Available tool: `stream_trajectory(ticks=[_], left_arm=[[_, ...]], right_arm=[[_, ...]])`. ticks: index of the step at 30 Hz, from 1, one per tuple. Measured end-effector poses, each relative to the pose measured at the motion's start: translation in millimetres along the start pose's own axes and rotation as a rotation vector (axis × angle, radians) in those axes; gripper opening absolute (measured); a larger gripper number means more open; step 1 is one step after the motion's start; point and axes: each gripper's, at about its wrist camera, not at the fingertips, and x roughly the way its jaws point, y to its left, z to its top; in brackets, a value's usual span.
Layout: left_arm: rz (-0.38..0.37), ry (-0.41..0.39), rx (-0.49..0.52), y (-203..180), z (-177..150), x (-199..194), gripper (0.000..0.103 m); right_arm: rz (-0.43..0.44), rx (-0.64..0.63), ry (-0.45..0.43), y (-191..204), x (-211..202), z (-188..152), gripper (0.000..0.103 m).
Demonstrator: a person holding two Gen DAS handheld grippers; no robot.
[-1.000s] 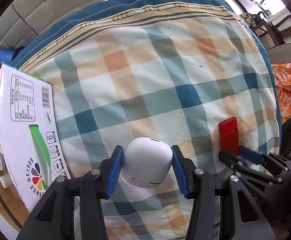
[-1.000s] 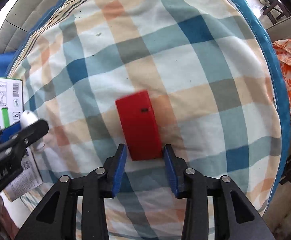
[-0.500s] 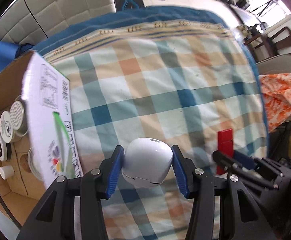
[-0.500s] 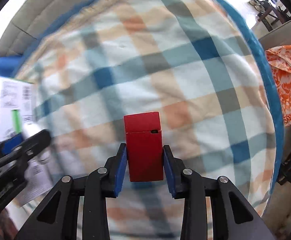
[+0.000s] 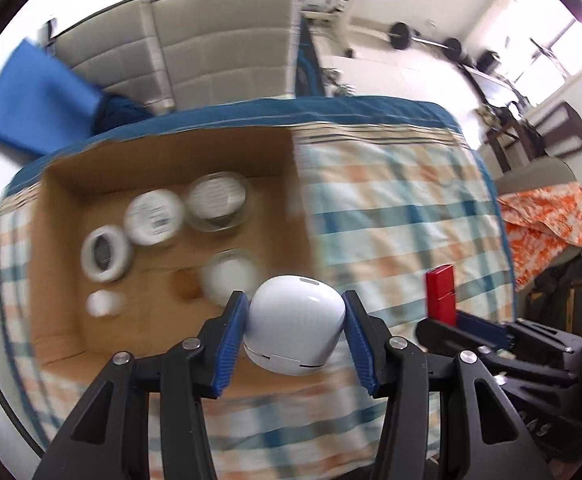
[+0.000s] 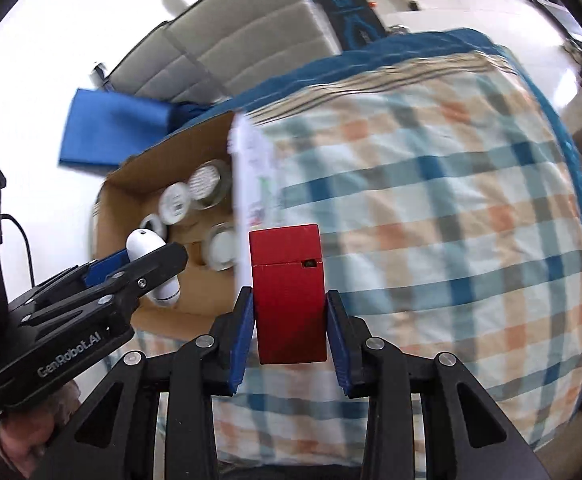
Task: Organize rigid objects
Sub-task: 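Carry the earbud case and red case over the box with both tools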
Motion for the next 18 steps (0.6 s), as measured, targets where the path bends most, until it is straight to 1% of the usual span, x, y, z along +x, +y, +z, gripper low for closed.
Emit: stream_trajectory(ticks=[4,8,11,13,15,17,18], left_arm=[[0.040,0.030,-0.075,62.4,-17.7,4.0,0.045],[0.043,0.103,-0.148,116.5,-29.1,33.7,0.045],[0.041,0.148,-0.177,139.9,-31.1,61.8,0.045],[0.034,0.184,-0.187,149.1,-30.9,79.3,0.045],[-0.002,0.233,-0.201,158.7,-30.9,98.7,0.046],[-0.029,0.269,-0.217,168.7,-32.3,112.0,0.046],[-0.030,0.282,-0.211,169.7,-31.9,117.8,0.046]], right_arm=[[0.003,-0.055,0.035,53.7,36.5,-7.2,0.037],[-0.054,-0.090,0.089,91.2,85.7,-9.6,0.037],[-0.097,-0.099,0.138,105.2,122.4,-8.1,0.037],[-0.124,-0.105,0.179,110.7,150.0,-5.8,0.037],[-0.137,-0.097,0.225,114.8,172.2,-4.8,0.037],[-0.148,-0.090,0.254,116.3,189.6,-3.7,0.037],[-0.155,-0.090,0.267,117.2,196.6,-3.9,0.037]])
